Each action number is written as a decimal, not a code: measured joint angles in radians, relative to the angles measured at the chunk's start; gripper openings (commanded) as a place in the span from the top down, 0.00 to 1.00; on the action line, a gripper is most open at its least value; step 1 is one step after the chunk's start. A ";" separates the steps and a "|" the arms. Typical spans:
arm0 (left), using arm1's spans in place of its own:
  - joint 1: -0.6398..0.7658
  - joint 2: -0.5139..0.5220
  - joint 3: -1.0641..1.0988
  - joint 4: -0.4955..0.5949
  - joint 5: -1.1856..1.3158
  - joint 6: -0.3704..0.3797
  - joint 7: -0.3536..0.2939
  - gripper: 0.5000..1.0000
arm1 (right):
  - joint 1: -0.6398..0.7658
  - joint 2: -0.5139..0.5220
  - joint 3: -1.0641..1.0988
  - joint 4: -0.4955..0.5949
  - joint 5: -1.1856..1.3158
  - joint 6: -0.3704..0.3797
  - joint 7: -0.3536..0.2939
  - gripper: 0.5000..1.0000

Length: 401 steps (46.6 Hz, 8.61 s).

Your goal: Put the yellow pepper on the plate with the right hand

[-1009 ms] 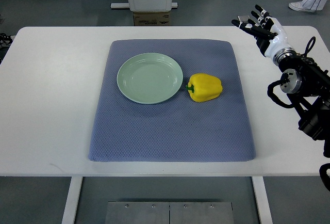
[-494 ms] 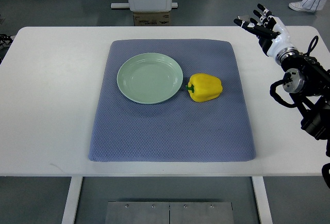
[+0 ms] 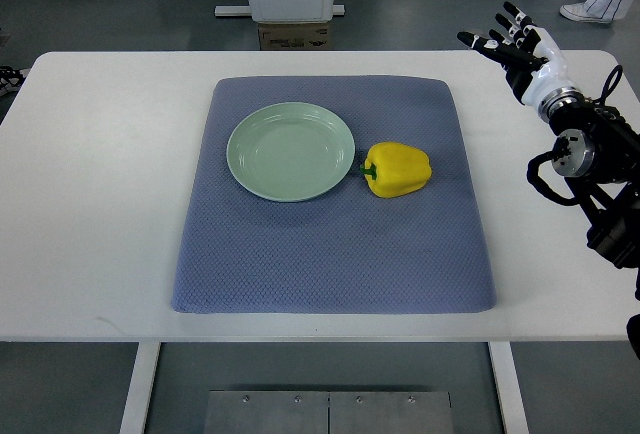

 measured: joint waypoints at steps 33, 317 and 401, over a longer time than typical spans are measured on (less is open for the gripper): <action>0.000 0.000 0.000 0.001 0.000 0.000 0.000 0.00 | 0.001 -0.013 -0.003 0.001 0.000 0.003 0.001 0.00; 0.000 0.000 0.000 0.001 0.000 0.000 0.000 0.00 | 0.353 0.168 -1.023 0.044 -0.360 0.035 0.113 1.00; 0.000 0.000 0.000 0.001 0.000 0.000 0.000 0.00 | 0.048 0.027 -0.188 -0.039 -0.152 -0.060 -0.022 0.01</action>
